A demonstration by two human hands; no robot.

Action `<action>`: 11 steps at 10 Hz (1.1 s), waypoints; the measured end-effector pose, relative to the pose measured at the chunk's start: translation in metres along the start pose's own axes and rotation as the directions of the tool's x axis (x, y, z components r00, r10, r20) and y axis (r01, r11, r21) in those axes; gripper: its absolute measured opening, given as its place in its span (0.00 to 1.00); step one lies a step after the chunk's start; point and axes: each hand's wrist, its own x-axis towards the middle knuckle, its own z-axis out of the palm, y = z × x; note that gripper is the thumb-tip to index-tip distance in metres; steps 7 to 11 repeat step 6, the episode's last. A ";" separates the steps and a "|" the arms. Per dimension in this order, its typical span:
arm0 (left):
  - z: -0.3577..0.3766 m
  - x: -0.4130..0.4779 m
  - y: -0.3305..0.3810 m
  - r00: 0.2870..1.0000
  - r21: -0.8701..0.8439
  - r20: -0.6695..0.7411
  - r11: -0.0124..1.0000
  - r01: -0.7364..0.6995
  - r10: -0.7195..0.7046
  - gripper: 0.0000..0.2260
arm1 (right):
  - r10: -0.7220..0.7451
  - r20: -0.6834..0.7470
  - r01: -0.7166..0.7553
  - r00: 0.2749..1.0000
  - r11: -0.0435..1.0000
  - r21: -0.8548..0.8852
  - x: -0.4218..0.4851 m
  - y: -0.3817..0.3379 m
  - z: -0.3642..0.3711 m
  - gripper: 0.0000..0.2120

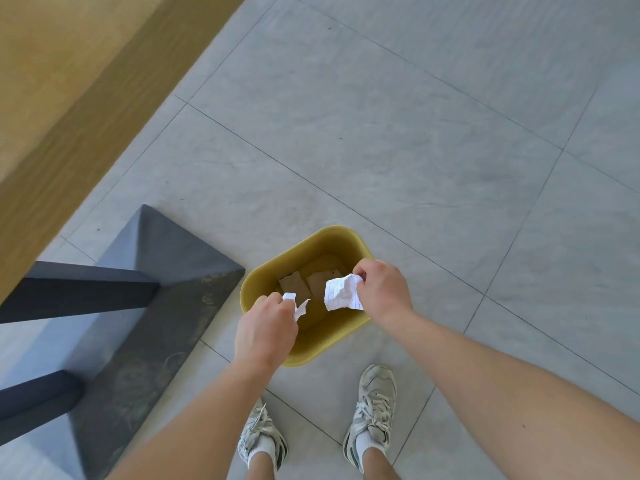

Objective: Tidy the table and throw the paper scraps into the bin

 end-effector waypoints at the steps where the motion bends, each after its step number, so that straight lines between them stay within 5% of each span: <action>1: 0.005 0.004 0.000 1.000 -0.004 -0.001 1.000 0.006 -0.006 0.11 | 0.015 -0.009 -0.015 1.000 1.000 0.004 0.006 0.002 0.005 0.10; 11: 0.019 0.000 -0.012 0.997 0.017 0.074 1.000 0.023 -0.024 0.12 | -0.004 0.074 0.004 0.997 1.000 -0.011 0.005 0.009 0.020 0.16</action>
